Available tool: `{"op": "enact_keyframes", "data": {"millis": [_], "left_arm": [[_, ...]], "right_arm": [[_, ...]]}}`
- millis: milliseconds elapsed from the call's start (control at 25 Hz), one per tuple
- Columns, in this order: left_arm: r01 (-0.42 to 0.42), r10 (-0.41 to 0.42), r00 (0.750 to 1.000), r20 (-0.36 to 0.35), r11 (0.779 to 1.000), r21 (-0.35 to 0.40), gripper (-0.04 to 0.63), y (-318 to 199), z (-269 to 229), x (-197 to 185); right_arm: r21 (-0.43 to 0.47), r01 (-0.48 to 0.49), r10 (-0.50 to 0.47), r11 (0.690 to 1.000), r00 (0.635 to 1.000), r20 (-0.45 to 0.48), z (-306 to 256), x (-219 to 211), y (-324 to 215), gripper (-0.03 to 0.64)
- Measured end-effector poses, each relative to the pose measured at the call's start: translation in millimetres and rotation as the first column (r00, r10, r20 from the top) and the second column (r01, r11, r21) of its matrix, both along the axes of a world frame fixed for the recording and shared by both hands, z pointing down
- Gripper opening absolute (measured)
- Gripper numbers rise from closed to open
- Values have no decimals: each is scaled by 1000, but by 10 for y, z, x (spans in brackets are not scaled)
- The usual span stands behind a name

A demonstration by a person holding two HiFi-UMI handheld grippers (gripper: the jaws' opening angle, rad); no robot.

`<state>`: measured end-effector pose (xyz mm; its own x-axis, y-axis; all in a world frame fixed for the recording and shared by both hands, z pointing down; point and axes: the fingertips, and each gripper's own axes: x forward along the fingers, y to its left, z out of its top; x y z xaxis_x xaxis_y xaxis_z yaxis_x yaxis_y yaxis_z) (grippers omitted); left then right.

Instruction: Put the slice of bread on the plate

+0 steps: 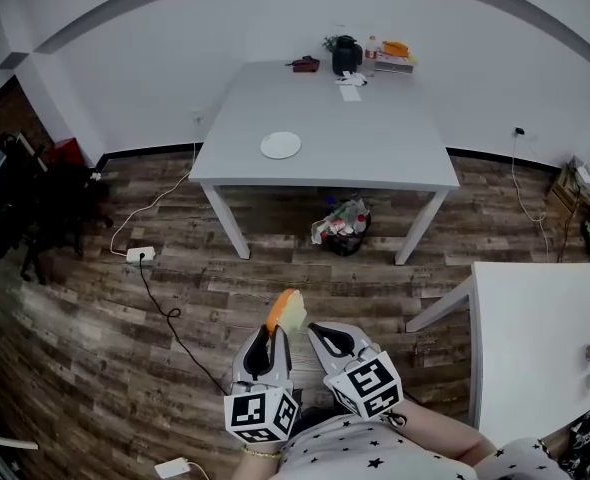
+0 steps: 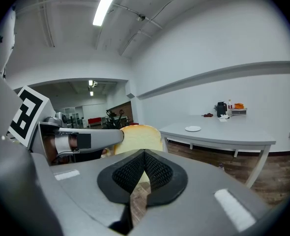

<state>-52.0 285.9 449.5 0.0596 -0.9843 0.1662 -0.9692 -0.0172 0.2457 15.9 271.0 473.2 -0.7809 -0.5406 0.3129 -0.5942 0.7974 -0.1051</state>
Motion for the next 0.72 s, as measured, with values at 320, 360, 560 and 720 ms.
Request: {"op": "enact_keyframes", "data": {"millis": [320, 360, 560, 720], "left_arm": [[40, -40, 999, 2, 999, 17, 83, -1017, -83, -152], [42, -42, 999, 0, 999, 18, 83, -1165, -111, -163], [47, -47, 999, -4, 999, 23, 83, -1878, -177, -155], [55, -55, 998, -16, 998, 25, 83, -2364, -201, -151]], "right_arm": [[26, 23, -23, 999, 1000, 8, -122, -133, -1112, -2], [26, 25, -26, 999, 1000, 6, -148, -142, -1263, -2], [27, 26, -26, 999, 1000, 5, -211, -117, -1980, -2], [19, 27, -27, 999, 1000, 6, -209, -74, -2479, -2]]}}
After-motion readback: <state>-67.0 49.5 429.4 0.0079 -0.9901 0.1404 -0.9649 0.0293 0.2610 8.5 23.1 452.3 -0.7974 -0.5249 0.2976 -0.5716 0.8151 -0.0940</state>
